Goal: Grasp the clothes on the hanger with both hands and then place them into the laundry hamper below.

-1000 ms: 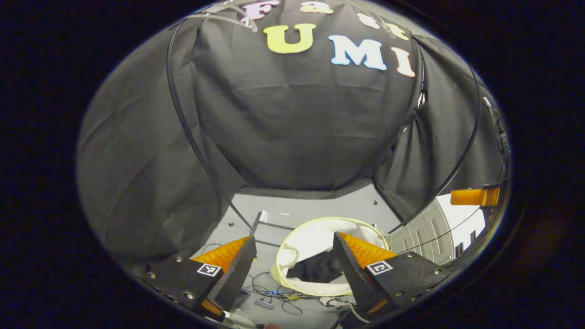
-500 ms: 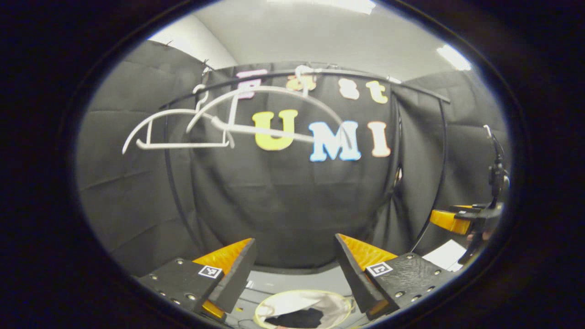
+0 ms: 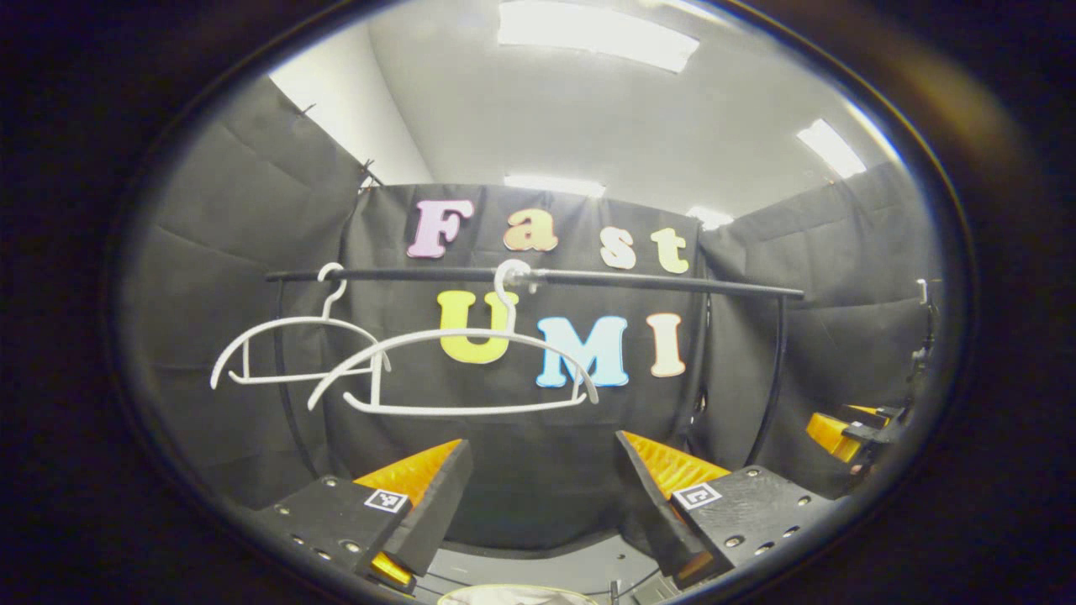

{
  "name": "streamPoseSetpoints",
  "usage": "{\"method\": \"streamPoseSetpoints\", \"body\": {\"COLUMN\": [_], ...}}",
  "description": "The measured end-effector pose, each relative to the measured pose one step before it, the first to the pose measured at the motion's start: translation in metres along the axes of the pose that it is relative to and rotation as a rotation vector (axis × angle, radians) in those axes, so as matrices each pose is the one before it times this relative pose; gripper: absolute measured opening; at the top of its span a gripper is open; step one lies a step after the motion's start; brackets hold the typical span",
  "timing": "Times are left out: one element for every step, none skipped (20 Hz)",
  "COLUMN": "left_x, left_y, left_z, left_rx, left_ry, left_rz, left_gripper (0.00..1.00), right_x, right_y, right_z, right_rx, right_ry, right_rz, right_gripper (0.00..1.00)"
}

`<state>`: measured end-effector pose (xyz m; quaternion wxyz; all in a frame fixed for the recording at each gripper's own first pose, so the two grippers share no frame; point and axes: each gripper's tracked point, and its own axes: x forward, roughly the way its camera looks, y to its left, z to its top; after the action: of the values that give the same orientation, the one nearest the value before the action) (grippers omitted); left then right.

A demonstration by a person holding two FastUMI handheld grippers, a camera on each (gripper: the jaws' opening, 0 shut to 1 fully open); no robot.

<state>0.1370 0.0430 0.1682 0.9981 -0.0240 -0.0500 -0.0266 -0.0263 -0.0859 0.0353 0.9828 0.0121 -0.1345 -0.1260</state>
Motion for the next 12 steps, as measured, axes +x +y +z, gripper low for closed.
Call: {"method": "streamPoseSetpoints", "body": {"left_x": [-0.00213, 0.00097, 0.00019, 0.00245, 0.00033, 0.00135, 0.00082, 0.00139, 0.00171, 0.00193, -0.00105, 0.00155], "left_y": [-0.00174, -0.00095, -0.00160, -0.00134, -0.00210, -0.00253, -0.00235, -0.00489, -0.00270, -0.00085, 0.00024, 0.00175], "left_z": [0.00587, 0.00359, 0.00111, -0.00267, -0.00541, -0.00617, -0.00581, -0.00380, -0.00298, -0.00315, -0.00252, -0.00253], "left_rx": [-0.00040, 0.00414, 0.00606, 0.00347, 0.00165, 0.00261, 0.00127, 0.00120, 0.00358, 0.00592, 0.00786, 0.00735], "left_ry": [-0.01253, -0.00912, -0.00541, 0.00332, 0.00865, 0.01181, 0.01268, 0.01031, 0.00521, 0.00464, 0.00506, 0.00609], "left_rz": [0.00268, 0.00084, -0.00077, -0.00393, -0.00355, -0.00185, -0.00073, -0.00670, -0.00649, -0.00153, 0.00099, 0.00313], "left_gripper": [1.00, 1.00, 1.00, 1.00, 1.00, 1.00, 1.00, 1.00, 1.00, 1.00, 1.00, 1.00], "right_x": [-0.00083, -0.00176, -0.00057, -0.00219, -0.00407, -0.00243, 0.00001, -0.00111, 0.00235, 0.00115, 0.00280, 0.00147], "right_y": [-0.01118, -0.01131, -0.01078, -0.00771, -0.00658, -0.00497, -0.00244, -0.00083, -0.00005, -0.00054, 0.00223, 0.00288], "right_z": [0.00184, 0.00142, -0.00102, -0.00242, -0.00531, -0.00559, -0.00563, -0.00441, -0.00244, -0.00210, -0.00212, -0.00164], "right_rx": [0.00929, 0.00750, 0.00672, 0.00615, 0.00524, 0.00522, 0.00409, -0.00061, -0.00651, -0.00918, -0.00755, -0.00464], "right_ry": [-0.00913, -0.00648, -0.00161, 0.00318, 0.00998, 0.01307, 0.01618, 0.01242, 0.00858, 0.00466, 0.00377, 0.00388], "right_rz": [-0.02776, -0.02848, -0.02339, -0.01612, -0.01442, -0.01025, -0.00348, 0.00080, -0.00084, -0.00061, 0.00309, 0.00449], "right_gripper": [0.98, 0.92, 0.92, 0.92, 0.92, 0.98, 0.92, 0.92, 0.92, 0.92, 0.98, 0.98]}}
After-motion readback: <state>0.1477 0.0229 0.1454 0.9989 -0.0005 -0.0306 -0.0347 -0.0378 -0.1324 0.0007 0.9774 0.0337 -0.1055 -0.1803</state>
